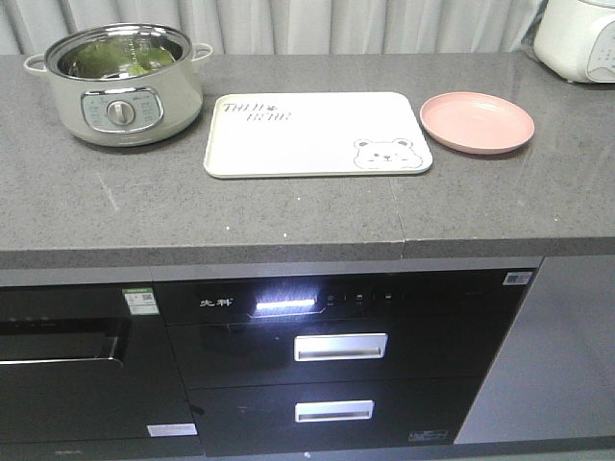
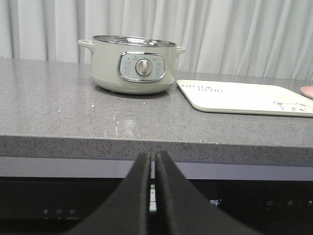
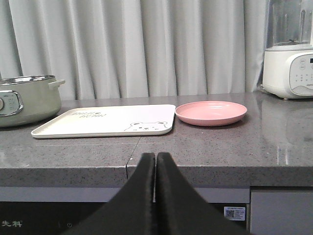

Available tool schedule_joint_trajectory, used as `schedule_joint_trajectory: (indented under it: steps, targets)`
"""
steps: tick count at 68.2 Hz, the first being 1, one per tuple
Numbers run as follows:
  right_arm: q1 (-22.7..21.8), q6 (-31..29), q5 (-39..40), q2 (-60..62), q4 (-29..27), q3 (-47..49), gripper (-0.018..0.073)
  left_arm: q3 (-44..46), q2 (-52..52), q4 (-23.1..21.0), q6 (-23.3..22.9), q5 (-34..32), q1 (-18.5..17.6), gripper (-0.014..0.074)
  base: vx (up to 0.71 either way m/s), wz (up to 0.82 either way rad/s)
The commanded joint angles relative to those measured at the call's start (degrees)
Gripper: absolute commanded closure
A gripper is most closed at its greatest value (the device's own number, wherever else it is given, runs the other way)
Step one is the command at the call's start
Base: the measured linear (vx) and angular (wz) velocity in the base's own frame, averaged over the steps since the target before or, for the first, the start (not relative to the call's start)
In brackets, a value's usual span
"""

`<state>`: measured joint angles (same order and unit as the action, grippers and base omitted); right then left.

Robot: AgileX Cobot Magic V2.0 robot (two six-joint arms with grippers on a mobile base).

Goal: Transfer vegetables to tray and serve

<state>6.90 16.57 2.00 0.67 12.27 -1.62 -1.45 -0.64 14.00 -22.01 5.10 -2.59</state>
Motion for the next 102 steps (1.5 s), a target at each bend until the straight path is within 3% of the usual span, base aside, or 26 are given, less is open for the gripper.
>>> schedule_joint_trajectory:
  steps: [1, 102]
  targets:
    - [-0.4, 0.0, 4.5, 0.3, 0.5, -0.8, 0.0562, -1.3, -0.9, -0.3, -0.6, -4.0, 0.0, 0.0602, 0.11, -0.01]
    - [-0.4, 0.0, 4.5, 0.3, 0.5, -0.8, 0.0562, -1.3, -0.9, -0.3, -0.6, -4.0, 0.0, 0.0602, 0.09, 0.01]
